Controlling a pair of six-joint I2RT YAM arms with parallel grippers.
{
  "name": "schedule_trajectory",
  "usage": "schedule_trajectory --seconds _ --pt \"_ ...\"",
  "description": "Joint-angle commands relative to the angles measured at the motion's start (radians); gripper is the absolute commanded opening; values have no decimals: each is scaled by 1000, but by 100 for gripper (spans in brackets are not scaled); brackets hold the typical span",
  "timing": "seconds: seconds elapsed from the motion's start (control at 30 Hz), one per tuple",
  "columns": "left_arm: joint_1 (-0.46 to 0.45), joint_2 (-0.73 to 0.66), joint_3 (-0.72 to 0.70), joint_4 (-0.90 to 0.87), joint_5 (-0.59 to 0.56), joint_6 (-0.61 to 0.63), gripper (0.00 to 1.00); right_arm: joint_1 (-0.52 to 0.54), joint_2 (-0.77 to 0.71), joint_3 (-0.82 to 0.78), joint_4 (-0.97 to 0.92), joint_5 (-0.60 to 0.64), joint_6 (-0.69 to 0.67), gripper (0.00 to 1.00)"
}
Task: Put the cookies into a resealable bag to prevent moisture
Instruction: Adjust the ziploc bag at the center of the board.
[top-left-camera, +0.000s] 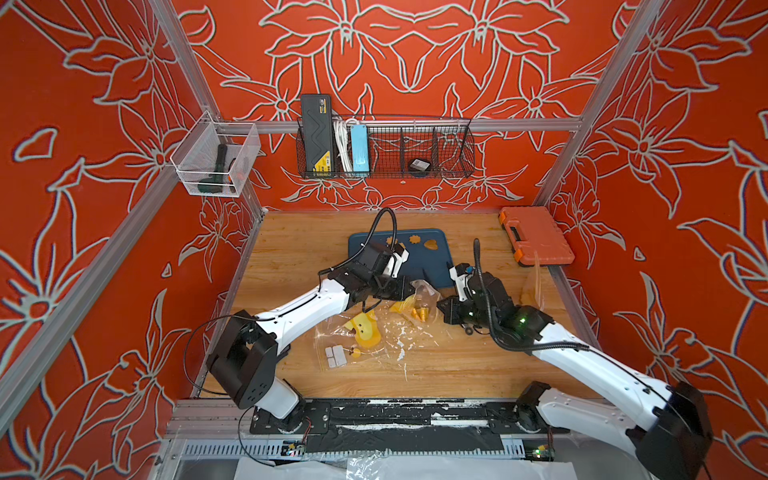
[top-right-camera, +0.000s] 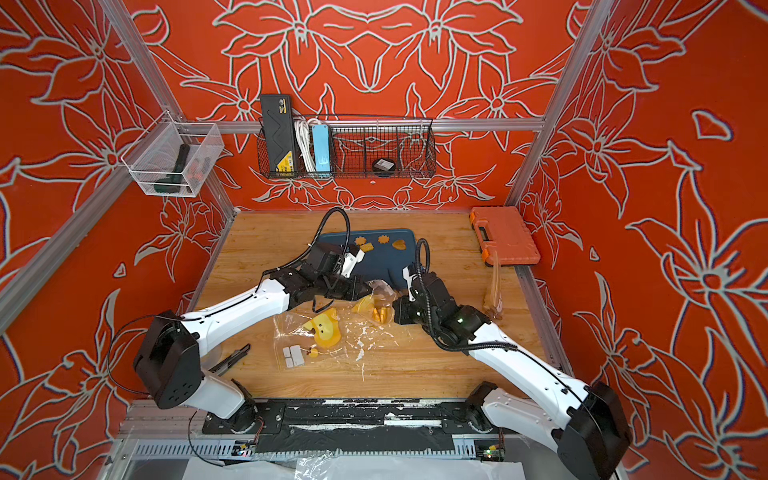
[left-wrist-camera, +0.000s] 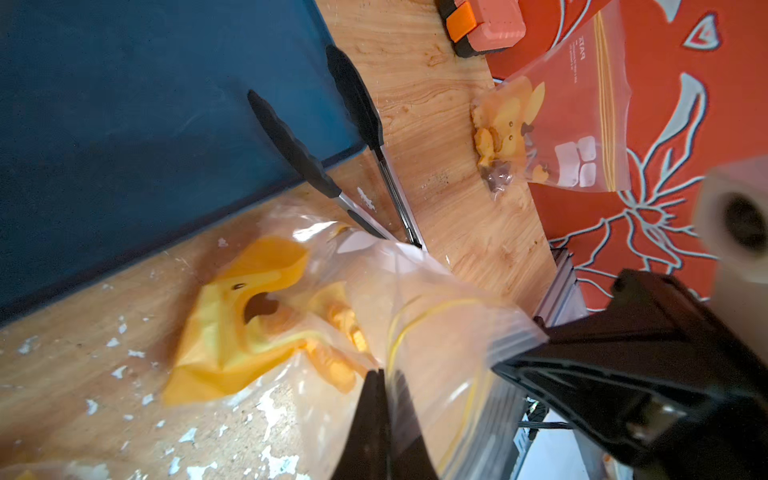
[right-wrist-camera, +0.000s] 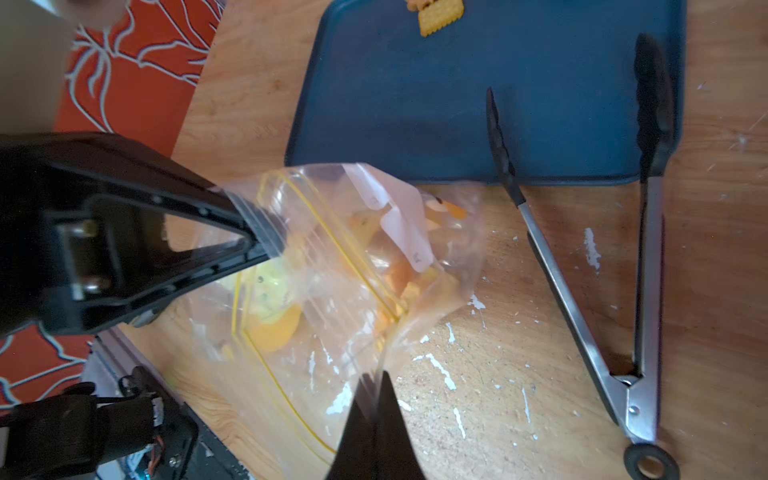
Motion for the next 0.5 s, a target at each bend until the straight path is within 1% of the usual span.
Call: schedule_trajectory --seconds 0.0,0.03,0.1,0.17,0.2,0.27,0.33,0.4,0.47 --pt "-2 -17 41 -83 -33 123 15 2 -7 75 -113 22 84 0" --pt "-2 -21 45 -92 -41 137 23 1 -3 83 -119 22 97 0" --pt "-2 -39 52 -101 -54 160 43 -3 7 98 -123 24 129 0" --pt "-2 -64 47 -95 -81 168 61 -19 21 104 -113 22 155 0" --pt "-2 -78 41 -85 -99 173 69 -34 30 108 -104 14 169 0" --pt "-1 -112 13 -53 -127 177 81 -69 51 114 -80 -19 193 0" --pt "-1 -150 -31 3 -161 183 87 -104 76 124 -58 -52 209 0" --pt "-1 -206 -109 99 -200 184 88 -139 113 144 -36 -87 216 0" --pt "-2 -268 -219 244 -179 217 88 -166 155 174 -28 -112 211 0"
